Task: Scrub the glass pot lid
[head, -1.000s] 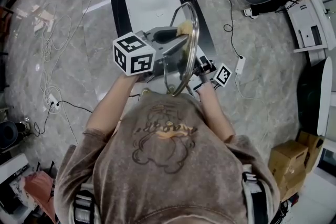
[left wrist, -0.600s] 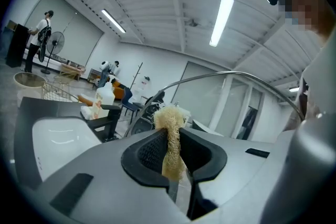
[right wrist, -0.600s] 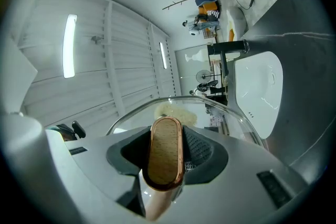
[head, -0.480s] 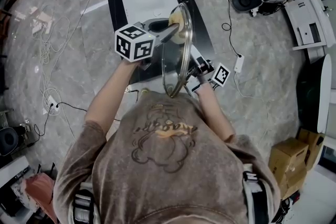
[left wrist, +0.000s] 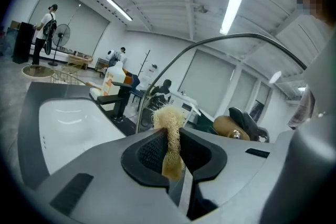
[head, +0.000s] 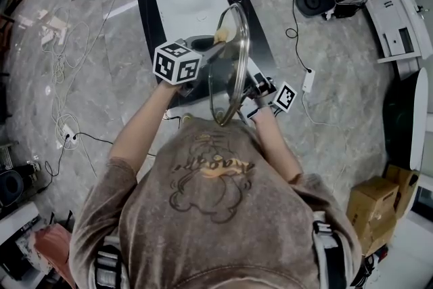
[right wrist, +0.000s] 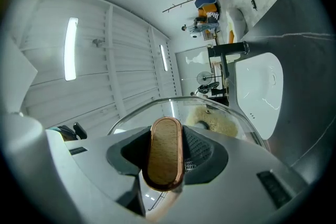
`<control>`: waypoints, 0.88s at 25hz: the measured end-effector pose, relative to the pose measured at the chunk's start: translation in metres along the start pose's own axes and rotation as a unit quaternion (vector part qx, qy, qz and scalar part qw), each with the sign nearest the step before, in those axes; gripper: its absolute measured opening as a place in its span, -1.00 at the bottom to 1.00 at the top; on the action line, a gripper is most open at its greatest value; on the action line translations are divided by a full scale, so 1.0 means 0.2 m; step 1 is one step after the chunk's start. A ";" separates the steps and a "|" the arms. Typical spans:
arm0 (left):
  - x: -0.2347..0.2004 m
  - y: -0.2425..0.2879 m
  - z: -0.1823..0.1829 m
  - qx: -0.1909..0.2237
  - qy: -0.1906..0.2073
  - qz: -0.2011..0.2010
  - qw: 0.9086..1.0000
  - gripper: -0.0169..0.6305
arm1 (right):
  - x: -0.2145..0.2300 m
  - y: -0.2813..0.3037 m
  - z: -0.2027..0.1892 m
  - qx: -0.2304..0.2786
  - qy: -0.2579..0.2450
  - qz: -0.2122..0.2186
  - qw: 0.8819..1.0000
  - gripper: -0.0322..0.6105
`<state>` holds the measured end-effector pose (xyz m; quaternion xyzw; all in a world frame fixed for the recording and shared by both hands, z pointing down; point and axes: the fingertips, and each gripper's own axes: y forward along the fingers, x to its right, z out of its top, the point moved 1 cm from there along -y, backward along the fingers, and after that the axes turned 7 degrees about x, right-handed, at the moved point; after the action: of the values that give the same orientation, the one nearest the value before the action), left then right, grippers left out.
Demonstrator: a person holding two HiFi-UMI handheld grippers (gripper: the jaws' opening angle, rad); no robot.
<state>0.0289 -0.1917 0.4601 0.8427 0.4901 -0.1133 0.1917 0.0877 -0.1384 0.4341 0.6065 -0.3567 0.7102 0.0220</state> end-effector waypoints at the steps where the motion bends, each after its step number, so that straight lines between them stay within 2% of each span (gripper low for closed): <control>1: 0.01 0.00 -0.02 -0.005 -0.002 -0.003 1.000 -0.73 | 0.00 0.00 0.00 0.001 0.000 -0.001 1.000 -0.37; 13: 0.25 -0.09 -0.21 -0.056 -0.009 -0.056 0.997 -0.73 | 0.00 0.00 0.09 0.026 -0.010 0.003 1.000 -0.37; 22: 0.45 -0.17 -0.21 -0.080 -0.008 -0.099 0.992 -0.73 | 0.04 0.00 0.16 0.038 -0.018 -0.009 0.999 -0.37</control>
<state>0.0446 -0.0883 0.4567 0.7710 0.5772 -0.0989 0.2501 0.1125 -0.1591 0.4408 0.6229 -0.3242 0.7120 -0.0007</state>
